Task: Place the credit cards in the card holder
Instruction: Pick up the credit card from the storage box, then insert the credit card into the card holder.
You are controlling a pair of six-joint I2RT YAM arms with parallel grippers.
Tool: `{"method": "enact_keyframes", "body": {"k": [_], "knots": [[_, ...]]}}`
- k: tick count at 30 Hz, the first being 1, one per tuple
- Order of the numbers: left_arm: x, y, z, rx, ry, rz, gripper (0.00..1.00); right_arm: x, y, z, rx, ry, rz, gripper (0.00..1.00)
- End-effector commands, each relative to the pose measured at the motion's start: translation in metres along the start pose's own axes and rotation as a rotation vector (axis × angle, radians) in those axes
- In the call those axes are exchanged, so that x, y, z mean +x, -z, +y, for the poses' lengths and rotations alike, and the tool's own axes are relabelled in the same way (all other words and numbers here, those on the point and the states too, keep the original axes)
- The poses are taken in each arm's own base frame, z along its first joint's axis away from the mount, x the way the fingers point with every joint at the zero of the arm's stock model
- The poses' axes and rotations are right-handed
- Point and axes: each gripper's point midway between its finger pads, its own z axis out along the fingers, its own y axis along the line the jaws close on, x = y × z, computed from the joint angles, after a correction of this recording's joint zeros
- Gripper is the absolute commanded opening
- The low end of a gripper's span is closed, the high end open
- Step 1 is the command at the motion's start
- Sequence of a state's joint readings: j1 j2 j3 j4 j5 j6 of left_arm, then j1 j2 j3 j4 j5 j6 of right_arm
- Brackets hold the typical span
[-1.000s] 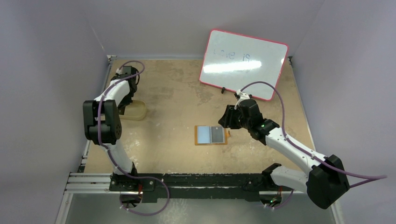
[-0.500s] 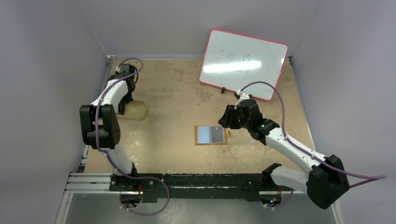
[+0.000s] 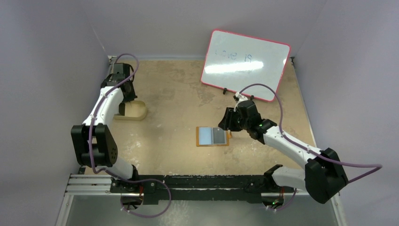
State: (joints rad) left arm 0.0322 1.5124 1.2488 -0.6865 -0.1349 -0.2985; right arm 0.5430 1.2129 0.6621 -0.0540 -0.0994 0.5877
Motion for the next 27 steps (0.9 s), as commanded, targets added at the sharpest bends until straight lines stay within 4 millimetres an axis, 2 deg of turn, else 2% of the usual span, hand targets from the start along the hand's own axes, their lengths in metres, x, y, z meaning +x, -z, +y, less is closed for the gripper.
{"method": "enact_keyframes", "body": {"k": [1, 6, 11, 15, 18, 22, 27], "knots": [[-0.006, 0.022, -0.068, 0.387, 0.131, -0.033, 0.0, -0.008, -0.005, 0.001, 0.015, -0.031, -0.02, 0.48], [0.008, 0.05, -0.123, 0.736, 0.296, -0.006, 0.0, -0.011, -0.013, -0.011, 0.082, -0.032, -0.025, 0.48], [0.036, 0.074, -0.163, 0.859, 0.284, 0.026, 0.0, -0.003, -0.02, -0.031, 0.175, -0.029, 0.008, 0.48], [0.062, 0.095, -0.197, 0.968, 0.31, 0.053, 0.0, 0.0, -0.018, -0.044, 0.246, -0.033, 0.025, 0.52], [0.076, 0.11, -0.216, 1.04, 0.336, 0.047, 0.0, 0.003, -0.017, -0.046, 0.264, -0.042, 0.043, 0.53], [0.116, 0.117, -0.242, 1.098, 0.35, 0.112, 0.0, 0.015, -0.021, -0.051, 0.282, -0.052, 0.096, 0.53], [0.153, 0.117, -0.256, 1.14, 0.358, 0.146, 0.0, 0.019, -0.027, -0.045, 0.234, -0.063, 0.094, 0.5]]}}
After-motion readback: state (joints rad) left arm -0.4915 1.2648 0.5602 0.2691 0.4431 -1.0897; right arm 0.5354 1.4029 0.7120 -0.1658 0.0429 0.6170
